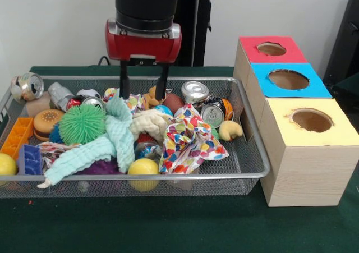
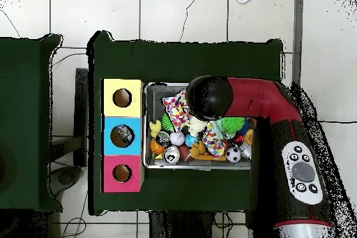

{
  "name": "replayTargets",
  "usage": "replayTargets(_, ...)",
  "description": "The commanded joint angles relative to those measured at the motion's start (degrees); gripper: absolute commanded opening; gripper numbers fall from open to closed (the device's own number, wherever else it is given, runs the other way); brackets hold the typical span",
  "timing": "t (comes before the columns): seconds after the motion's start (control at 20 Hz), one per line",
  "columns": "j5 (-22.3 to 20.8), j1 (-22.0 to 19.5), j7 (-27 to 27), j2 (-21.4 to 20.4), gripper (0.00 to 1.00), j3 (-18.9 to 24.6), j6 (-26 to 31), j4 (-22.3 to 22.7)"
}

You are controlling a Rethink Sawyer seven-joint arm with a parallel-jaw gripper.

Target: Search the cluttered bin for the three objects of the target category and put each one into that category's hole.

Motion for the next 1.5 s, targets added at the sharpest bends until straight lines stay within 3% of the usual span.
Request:
replayTargets(0.05, -4.2, 0.4, -3.6, 6.4, 1.0, 3.5, -4.7, 2.4)
replayTargets(0.85, -7.3, 0.8, -5.2, 14.1, 1.0, 3.4, -2.6, -4.4)
replayTargets(1.5, -10.7, 1.8, -3.1, 22.6, 1.0, 2.2, -7.2, -10.4)
